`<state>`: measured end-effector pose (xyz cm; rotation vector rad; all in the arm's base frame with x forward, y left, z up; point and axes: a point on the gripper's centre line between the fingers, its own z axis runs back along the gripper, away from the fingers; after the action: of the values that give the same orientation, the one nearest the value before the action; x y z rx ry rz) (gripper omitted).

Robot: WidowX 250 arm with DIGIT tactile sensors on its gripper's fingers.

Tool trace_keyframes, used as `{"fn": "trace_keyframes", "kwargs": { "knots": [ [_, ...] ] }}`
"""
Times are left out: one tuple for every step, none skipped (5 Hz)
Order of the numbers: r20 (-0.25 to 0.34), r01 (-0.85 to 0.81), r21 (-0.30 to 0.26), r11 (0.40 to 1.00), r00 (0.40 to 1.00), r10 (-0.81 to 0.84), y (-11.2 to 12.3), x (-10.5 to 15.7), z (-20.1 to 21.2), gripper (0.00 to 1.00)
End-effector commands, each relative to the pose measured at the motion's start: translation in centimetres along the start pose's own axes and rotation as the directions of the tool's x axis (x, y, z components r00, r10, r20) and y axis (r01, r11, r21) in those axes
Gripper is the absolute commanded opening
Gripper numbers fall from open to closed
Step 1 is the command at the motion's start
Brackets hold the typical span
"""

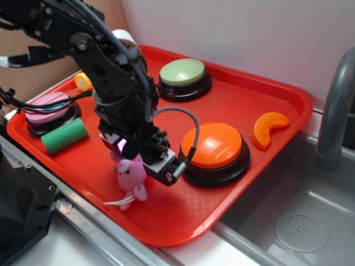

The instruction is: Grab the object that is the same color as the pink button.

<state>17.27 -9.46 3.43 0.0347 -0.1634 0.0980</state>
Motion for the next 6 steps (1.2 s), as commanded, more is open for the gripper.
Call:
{"fn": "trace_keyframes", "kwargs": {
  "knots": [
    [0.015, -0.07, 0.016, 0.997, 0.997, 0.07, 0.5, -0.4, -0.4, 1.0],
    [0.0, -0.1, 0.019, 0.995, 0.995, 0.1, 1.0, -0.6, -0.8, 1.0],
    [-0.014, -0.132, 0.049, 0.99, 0.991, 0.133, 1.3, -0.8, -1.1, 0.06],
    [-0.01, -0.139, 0.067, 0.988, 0.99, 0.14, 1.3, -0.7, -1.0, 0.0],
    [-0.007, -0.103, 0.036, 0.994, 0.995, 0.103, 1.3, -0.5, -0.6, 0.0],
    [-0.06, -0.087, 0.041, 0.995, 0.994, 0.089, 1.9, 0.1, 0.7, 0.0]
  ]
}}
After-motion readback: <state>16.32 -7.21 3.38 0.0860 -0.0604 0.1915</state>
